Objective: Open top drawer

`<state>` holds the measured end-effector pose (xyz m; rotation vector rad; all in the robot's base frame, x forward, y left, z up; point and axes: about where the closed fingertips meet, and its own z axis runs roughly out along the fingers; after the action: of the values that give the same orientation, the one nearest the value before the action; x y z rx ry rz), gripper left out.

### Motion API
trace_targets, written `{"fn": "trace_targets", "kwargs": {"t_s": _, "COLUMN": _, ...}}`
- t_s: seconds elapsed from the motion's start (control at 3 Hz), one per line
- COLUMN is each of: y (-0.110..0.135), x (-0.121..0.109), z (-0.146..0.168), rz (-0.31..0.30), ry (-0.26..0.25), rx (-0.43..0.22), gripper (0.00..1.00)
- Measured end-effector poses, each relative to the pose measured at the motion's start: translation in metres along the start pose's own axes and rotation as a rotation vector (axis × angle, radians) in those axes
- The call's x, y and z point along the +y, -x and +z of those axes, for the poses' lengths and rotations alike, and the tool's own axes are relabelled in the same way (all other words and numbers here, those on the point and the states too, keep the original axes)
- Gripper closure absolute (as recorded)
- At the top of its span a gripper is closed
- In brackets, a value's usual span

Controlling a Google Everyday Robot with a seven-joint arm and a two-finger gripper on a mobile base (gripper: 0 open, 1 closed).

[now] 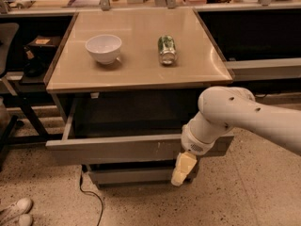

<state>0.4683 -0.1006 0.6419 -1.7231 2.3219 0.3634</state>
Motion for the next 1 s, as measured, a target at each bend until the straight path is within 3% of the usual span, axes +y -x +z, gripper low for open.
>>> {"fn": "trace_targets", "kwargs": {"t_s": 0.33, "y": -0.011, "x": 0.01, "z": -0.008, "rz": 0.014, "ry": 0.015, "rx": 0.014, "gripper": 0.0}}
{"fn": "trace_targets", "kwargs": {"t_s": 0.67, "y": -0.044, "x": 0.045, "z": -0.039, "rz": 0.053, "ry": 0.039, "rx": 0.04, "gripper": 0.0}}
{"fn": "trace_targets", "kwargs": {"t_s": 1.0, "y": -0.094, "x": 0.105, "z": -0.084, "rz": 0.121, "ry": 0.078, "rx": 0.077, "gripper": 0.0}}
